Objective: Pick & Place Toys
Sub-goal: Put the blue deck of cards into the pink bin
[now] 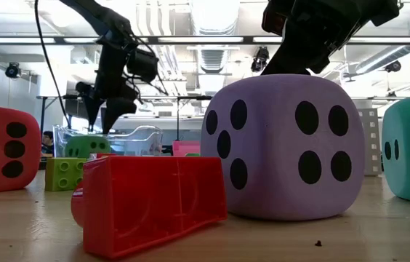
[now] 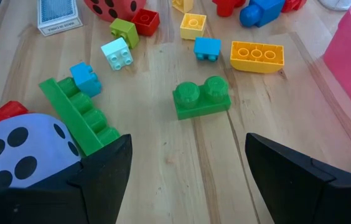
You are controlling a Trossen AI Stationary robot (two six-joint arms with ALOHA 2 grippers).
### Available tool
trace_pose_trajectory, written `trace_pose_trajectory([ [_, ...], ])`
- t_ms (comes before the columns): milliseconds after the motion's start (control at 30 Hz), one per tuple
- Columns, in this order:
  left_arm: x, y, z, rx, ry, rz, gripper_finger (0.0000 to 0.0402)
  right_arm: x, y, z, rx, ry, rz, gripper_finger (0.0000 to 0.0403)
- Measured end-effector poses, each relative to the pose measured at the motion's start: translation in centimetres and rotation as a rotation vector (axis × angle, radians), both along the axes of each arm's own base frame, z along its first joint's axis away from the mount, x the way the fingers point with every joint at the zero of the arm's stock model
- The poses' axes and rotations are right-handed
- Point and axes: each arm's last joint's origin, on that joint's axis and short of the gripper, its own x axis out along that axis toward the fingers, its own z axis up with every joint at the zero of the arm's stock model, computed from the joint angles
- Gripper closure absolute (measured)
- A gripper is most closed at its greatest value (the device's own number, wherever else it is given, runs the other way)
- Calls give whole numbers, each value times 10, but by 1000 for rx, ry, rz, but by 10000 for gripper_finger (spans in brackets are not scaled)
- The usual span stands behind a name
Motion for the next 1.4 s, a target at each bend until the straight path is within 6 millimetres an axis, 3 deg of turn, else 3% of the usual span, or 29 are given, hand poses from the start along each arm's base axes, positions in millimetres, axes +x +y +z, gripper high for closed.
trace_pose_trajectory([
  [200, 5, -19, 21, -39, 53, -68, 85, 0, 0, 0, 0, 0, 0, 97],
  [433, 8, -66, 46, -98, 58, -132, 84, 0, 0, 0, 0, -1, 0, 97],
  [900, 0, -181, 84, -177, -218, -285, 84, 0, 0, 0, 0, 0, 0, 97],
  [1167, -12, -263, 84, -249, -221, -575, 84, 0, 0, 0, 0, 0, 0, 97],
  [1400, -37, -334, 79, -239, -379, -753, 84, 0, 0, 0, 0, 0, 0, 97],
])
